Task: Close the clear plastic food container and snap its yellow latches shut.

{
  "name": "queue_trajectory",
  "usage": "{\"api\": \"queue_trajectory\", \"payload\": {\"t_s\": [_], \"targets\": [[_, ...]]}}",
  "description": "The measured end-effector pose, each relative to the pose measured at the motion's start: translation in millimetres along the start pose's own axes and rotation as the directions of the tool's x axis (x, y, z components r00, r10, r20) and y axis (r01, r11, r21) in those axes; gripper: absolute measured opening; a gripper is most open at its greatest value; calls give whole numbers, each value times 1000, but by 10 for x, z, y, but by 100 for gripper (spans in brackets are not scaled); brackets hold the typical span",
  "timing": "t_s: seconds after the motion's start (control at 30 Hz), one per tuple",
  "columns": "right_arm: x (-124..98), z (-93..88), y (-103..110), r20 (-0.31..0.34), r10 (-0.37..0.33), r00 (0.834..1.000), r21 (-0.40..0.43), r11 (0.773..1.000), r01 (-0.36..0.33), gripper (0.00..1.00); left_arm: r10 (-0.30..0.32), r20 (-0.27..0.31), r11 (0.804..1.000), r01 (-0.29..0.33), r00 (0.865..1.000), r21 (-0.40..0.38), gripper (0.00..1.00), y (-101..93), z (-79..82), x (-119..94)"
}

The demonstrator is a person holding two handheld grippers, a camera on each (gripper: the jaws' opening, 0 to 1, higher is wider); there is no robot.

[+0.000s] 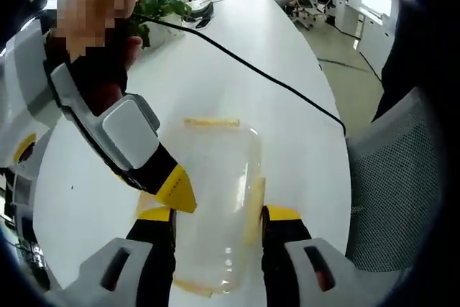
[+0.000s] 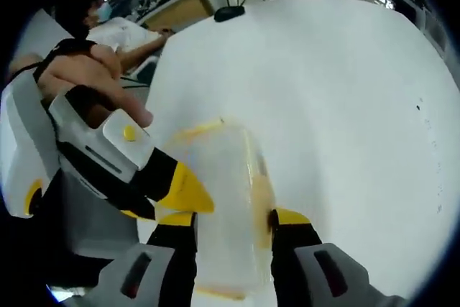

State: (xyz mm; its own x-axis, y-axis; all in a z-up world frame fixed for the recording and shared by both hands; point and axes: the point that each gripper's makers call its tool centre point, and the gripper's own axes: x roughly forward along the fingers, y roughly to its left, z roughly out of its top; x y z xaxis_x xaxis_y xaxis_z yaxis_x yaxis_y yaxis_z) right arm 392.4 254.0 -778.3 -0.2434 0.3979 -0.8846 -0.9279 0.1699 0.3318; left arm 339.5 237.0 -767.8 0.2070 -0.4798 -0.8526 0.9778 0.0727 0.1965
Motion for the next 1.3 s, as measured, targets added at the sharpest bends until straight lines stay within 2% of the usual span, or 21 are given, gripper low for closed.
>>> {"api": "queue_trajectory", "payload": {"t_s": [0.17,0.2,0.23,0.27,0.3,0.5,0.57,0.6,0.63,0.73,0.8,0.83,0.93,1.07,1.1,1.17,1.3], "targets": [[12,-14,1,2,16,1000,21,1000,-16,36,1,-20,1000,-1,1000,-11,46,7,-9,9],[31,28,3,29,17,999,3,1000,-17,36,4,-26,1000,-5,1000,-11,46,-3,-15,14],[13,-9,14,7,20,1000,17,1000,-20,35,6,-27,1000,-6,1000,-11,45,-8,-7,20],[20,11,6,7,18,1000,13,1000,-18,34,-59,-30,998,60,998,13,45,-121,-9,26],[15,2,1,-2,19,1000,11,1000,-19,34,13,-29,1000,-13,999,-1,44,14,1,-20],[7,-17,0,-9,18,1000,13,1000,-18,37,23,2,1000,-23,1000,18,46,-27,-19,35],[-1,-32,12,-5,18,1000,21,1000,-18,38,38,5,998,-38,999,52,47,-38,-24,17],[-6,-34,19,3,16,1000,25,1000,-16,38,34,-4,994,-33,999,105,47,-34,-38,6],[-17,-36,22,23,10,1000,23,1000,-10,38,35,-2,994,-35,999,108,47,-36,-44,2],[-32,1,14,90,-20,996,-13,1000,21,37,44,-10,996,-43,999,83,47,-19,-55,-16],[-31,-18,79,111,-32,993,-13,999,33,37,46,-14,998,-45,999,54,48,-20,-44,-25],[-40,-13,70,130,-43,991,-24,999,47,37,66,-28,997,-65,997,42,49,7,-58,-29],[-73,-44,63,151,-64,986,-13,998,67,38,51,-1,999,-51,999,16,59,3,-10,-41],[-124,-57,44,180,-92,979,-19,995,97,38,29,33,999,-27,999,-44,61,5,76,-81],[-134,-46,37,188,-96,977,-18,995,101,40,19,37,999,-17,999,-51,66,-7,90,-81],[-149,-25,25,200,-101,975,-7,995,104,49,-4,44,996,8,999,-91,74,-42,113,-69],[-187,-37,5,200,-126,972,-35,990,135,57,-6,58,996,12,998,-93,76,-34,149,-116]]}}
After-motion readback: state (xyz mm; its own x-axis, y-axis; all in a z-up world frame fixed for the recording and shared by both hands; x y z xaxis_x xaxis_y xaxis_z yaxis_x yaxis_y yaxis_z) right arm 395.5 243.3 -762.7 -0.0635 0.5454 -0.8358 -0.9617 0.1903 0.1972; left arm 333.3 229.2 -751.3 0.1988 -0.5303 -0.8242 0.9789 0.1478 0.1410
